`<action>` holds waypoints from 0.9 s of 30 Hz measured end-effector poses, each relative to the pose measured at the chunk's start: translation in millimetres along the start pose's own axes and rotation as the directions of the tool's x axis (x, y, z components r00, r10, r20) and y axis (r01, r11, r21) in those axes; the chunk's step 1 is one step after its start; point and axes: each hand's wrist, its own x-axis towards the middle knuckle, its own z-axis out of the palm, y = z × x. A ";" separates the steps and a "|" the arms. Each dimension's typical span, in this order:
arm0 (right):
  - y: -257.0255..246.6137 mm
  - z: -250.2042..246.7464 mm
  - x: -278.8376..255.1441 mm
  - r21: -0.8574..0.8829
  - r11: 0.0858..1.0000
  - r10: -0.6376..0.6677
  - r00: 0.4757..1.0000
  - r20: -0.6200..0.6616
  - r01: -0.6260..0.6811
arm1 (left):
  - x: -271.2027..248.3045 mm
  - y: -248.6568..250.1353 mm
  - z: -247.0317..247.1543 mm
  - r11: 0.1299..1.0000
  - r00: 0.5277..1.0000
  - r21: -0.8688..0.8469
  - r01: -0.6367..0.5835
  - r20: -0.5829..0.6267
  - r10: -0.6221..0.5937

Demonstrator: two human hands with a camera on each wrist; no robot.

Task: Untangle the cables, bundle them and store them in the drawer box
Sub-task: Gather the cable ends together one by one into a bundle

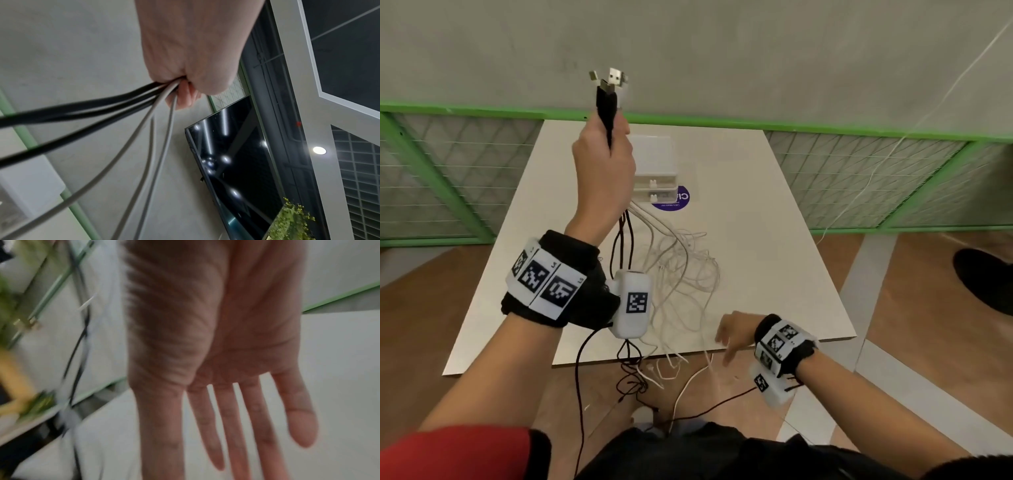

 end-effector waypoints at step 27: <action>9.2 -33.2 57.0 0.588 0.787 0.473 0.795 -0.380 -0.187 | -27.2 -22.9 32.0 0.992 0.974 0.026 0.120 0.188 -0.123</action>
